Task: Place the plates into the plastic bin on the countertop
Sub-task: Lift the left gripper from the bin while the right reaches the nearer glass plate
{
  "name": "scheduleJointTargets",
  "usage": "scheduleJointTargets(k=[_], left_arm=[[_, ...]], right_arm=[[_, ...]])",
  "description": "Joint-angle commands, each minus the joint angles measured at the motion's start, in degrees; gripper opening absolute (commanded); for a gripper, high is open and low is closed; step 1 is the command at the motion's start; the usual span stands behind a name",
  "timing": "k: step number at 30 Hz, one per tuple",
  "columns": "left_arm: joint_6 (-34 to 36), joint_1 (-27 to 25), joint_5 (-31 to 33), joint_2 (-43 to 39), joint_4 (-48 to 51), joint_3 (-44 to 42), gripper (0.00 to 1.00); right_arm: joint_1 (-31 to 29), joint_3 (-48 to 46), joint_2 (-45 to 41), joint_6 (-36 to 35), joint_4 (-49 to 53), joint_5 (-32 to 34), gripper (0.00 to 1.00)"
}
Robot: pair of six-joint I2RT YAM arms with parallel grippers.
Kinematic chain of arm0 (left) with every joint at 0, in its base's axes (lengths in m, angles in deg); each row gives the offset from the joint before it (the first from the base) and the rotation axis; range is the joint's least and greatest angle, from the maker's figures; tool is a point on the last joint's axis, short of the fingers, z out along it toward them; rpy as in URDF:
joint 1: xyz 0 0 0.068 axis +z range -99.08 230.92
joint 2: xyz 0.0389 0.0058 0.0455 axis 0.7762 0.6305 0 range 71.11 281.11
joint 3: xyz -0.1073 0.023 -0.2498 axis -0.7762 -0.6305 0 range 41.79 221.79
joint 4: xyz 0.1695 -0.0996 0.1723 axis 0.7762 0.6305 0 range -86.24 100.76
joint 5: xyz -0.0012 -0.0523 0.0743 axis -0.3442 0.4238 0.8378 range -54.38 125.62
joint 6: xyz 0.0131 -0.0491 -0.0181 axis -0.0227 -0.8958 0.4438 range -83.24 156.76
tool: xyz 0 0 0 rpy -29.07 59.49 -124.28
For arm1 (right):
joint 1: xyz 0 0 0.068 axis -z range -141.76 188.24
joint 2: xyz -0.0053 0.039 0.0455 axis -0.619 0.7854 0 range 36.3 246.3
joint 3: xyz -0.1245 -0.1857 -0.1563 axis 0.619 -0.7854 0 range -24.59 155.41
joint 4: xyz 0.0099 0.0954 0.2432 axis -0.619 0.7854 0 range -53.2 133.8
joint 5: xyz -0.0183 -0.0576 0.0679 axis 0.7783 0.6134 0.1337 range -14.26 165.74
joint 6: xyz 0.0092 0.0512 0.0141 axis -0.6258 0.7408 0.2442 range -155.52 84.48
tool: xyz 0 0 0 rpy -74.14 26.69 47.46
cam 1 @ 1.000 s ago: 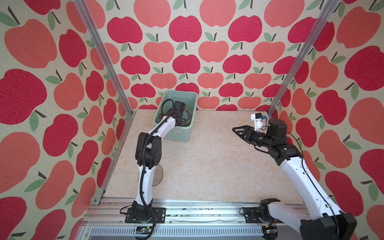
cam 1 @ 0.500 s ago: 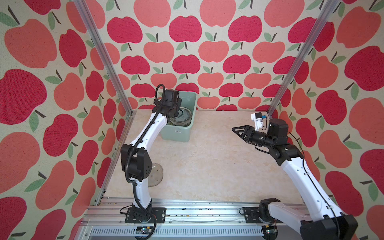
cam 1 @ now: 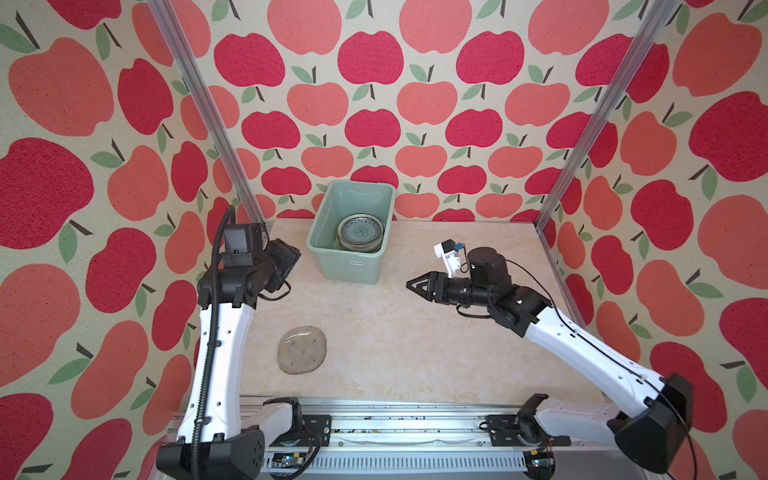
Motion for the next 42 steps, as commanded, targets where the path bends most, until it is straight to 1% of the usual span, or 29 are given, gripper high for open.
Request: scheduleJointTargets(k=[1, 2, 3, 4, 7, 10, 12, 15, 17, 18, 24, 27, 32, 38, 42], left_arm=[[11.6, 7.9, -5.9, -4.1, 14.2, -5.4, 0.64], [13.8, 9.8, -6.9, -5.7, 15.2, -6.2, 0.64], [15.2, 10.8, -6.7, -6.6, 16.5, -6.4, 0.66], [16.9, 11.4, -5.8, -7.6, 18.2, -6.1, 0.69], [20.4, 12.0, -2.9, -9.3, 22.4, -3.6, 0.80], [22.1, 12.2, -2.0, -10.7, 25.3, -0.5, 0.88], [23.0, 12.2, -1.8, -11.3, 26.5, 1.0, 0.91], [23.9, 12.4, -1.7, -12.1, 28.0, 1.9, 0.91], [23.6, 12.4, -2.0, -12.9, 28.2, 1.7, 0.92], [23.2, 12.4, -2.5, -13.3, 28.0, 1.2, 0.92], [20.5, 12.3, -5.4, -14.8, 26.3, -0.6, 0.92], [19.5, 12.4, -6.8, -15.4, 25.5, -0.7, 0.92], [19.0, 12.4, -6.9, -16.3, 25.1, -1.1, 0.92], [17.5, 12.3, -7.7, -17.3, 24.1, -2.6, 0.91], [17.4, 12.3, -7.9, -17.2, 23.8, -2.5, 0.90]], right_arm=[[-6.3, -0.5, 5.1, 4.3, -5.1, 8.4, 0.54], [-8.4, 0.0, 7.3, 4.4, -6.2, 9.2, 0.54], [-10.1, 0.8, 9.3, 4.4, -6.3, 9.9, 0.54], [-11.9, 1.8, 11.7, 4.6, -6.2, 10.8, 0.54], [-16.1, 4.3, 18.6, 6.5, -5.2, 13.3, 0.53], [-19.2, 8.2, 25.4, 7.4, -4.6, 13.2, 0.52], [-20.4, 12.3, 29.5, 7.0, -2.5, 12.6, 0.52], [-21.6, 17.8, 34.3, 6.1, 0.1, 13.6, 0.53], [-22.5, 19.8, 37.1, 7.8, 0.5, 13.7, 0.54], [-23.4, 20.8, 38.6, 8.6, 0.3, 13.1, 0.54], [-23.6, 29.1, 48.2, 11.0, 1.5, 8.1, 0.53], [-23.6, 31.5, 51.5, 12.5, 2.7, 6.7, 0.51], [-23.3, 32.4, 53.9, 14.5, 2.3, 5.8, 0.48], [-22.6, 32.5, 57.4, 18.0, -0.7, 1.8, 0.37], [-22.5, 32.9, 58.8, 19.0, -1.7, 0.6, 0.33]])
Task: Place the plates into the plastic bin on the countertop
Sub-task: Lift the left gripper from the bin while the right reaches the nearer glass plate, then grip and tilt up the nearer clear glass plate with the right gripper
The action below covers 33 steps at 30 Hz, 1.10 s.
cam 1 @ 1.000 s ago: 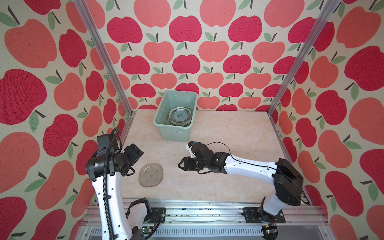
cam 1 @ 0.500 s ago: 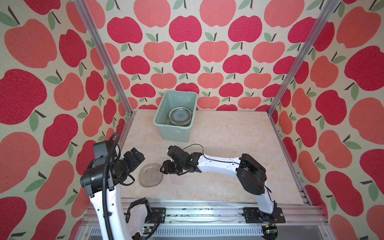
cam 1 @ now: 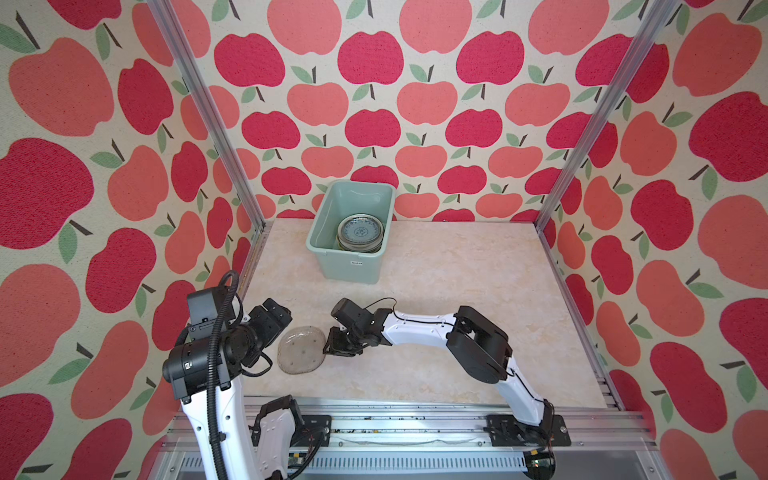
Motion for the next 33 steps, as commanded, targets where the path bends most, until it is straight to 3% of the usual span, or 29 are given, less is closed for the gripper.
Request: scheduleJointTargets(k=[1, 9, 18, 24, 33], left_arm=[[-0.8, 0.4, -1.0, -0.3, -0.6, -0.3, 0.90], [-1.2, 0.3, -0.8, -0.6, -1.0, -0.5, 0.90], [-1.1, 0.4, -1.5, -0.7, -1.7, -0.8, 0.90], [0.1, 0.3, -2.4, -0.1, -2.6, -0.5, 0.90], [4.0, 0.2, -11.7, 0.4, -6.1, -2.5, 0.85]], right_arm=[[0.2, 1.9, 2.1, 2.1, -0.8, -2.4, 0.31], [0.2, 3.7, 5.0, 3.8, -1.9, -4.0, 0.25], [2.7, 1.8, 4.5, 5.9, -2.9, -2.5, 0.08], [3.3, -5.9, -2.1, 6.0, -5.6, 0.8, 0.01], [8.5, -20.5, -21.3, -5.8, 1.6, 0.2, 0.00]])
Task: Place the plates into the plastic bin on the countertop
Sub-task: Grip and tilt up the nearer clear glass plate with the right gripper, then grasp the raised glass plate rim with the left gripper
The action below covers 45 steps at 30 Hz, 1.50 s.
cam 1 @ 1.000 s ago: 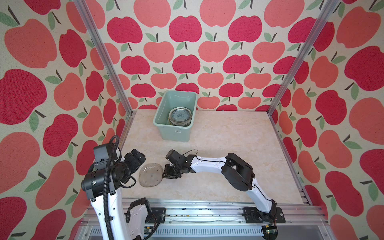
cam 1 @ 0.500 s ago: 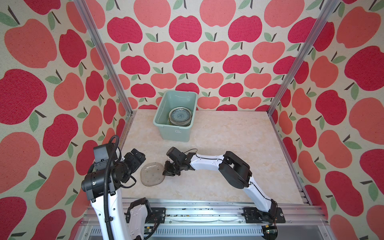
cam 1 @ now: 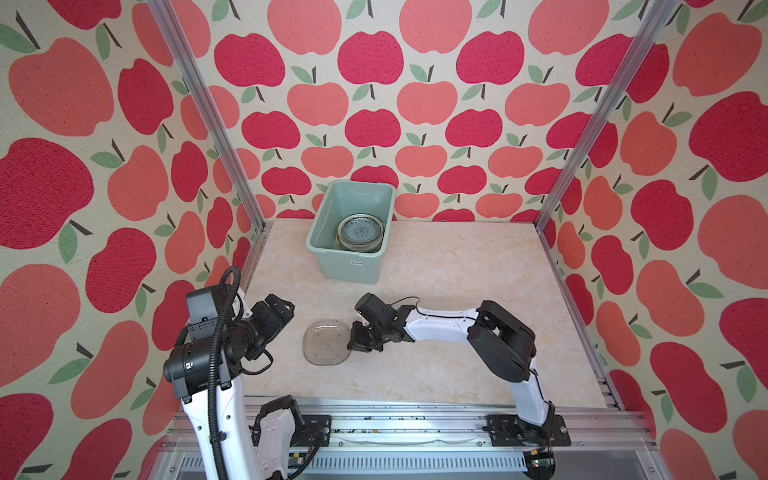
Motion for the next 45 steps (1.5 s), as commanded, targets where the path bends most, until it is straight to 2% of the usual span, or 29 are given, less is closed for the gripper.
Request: scheduleJointTargets(k=[1, 4, 6, 11, 18, 26, 35, 45], left_arm=[[3.1, 0.1, -7.0, 0.5, -2.9, -2.0, 0.84], [3.6, -1.2, -11.4, 0.8, -4.9, -3.2, 0.83], [3.4, -3.7, -12.0, 1.3, -6.2, -3.4, 0.82], [2.0, -16.6, -5.3, 3.4, -9.0, -2.7, 0.82], [-2.4, -33.6, 3.4, 7.0, -14.6, -3.7, 0.79], [-5.4, -48.5, 9.3, 10.9, -22.0, -5.4, 0.73], [-6.2, -55.7, 11.2, 18.0, -27.4, -5.5, 0.63], [-5.5, -58.0, 12.1, 22.6, -27.7, -3.9, 0.37]], right_arm=[[3.4, -4.2, -9.3, -7.4, 4.8, 0.5, 0.00], [5.9, -7.4, -16.3, -12.4, 9.1, 0.6, 0.00], [7.3, -9.2, -20.6, -15.2, 11.5, 0.6, 0.00], [11.3, -15.4, -30.4, -17.1, 12.6, -1.7, 0.00], [14.6, -17.7, -40.6, -21.1, 17.7, -3.0, 0.00], [16.8, -20.5, -48.7, -21.5, 19.9, -5.0, 0.00], [17.8, -21.8, -51.5, -20.7, 19.1, -5.9, 0.00], [19.8, -21.2, -53.4, -20.3, 18.8, -7.0, 0.00]])
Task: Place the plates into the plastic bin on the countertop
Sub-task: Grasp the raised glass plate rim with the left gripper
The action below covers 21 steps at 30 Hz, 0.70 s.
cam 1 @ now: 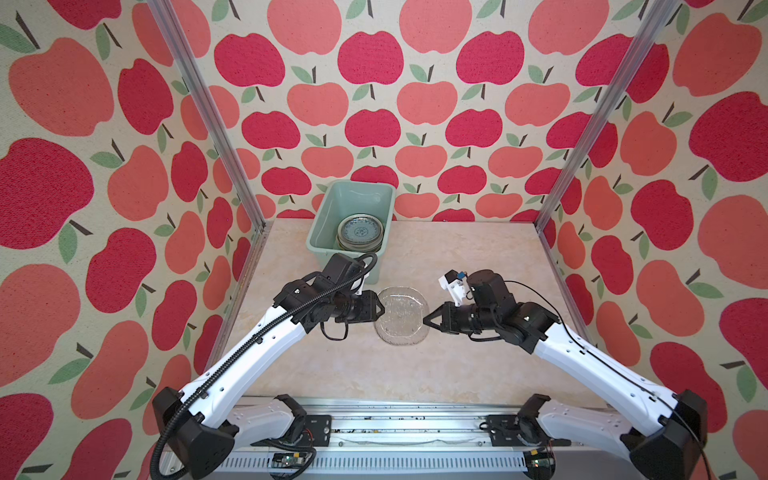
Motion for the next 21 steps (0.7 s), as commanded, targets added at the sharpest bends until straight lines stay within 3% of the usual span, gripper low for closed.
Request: scheduleJointTargets(k=[1, 15, 21], left_arm=[[0.5, -0.4, 1.4, 0.1, -0.6, 1.4, 0.34], [-1.0, -1.2, 0.9, 1.9, -0.2, 3.0, 0.04], [-3.1, -0.8, 0.8, 3.0, 0.3, 4.7, 0.00]], right_arm=[[0.8, 0.4, -1.9, -0.6, 0.2, -1.4, 0.00], [2.2, 0.6, -2.4, -0.6, -0.2, -0.6, 0.01], [4.3, 1.6, -4.3, -1.8, 1.9, 0.4, 0.29]])
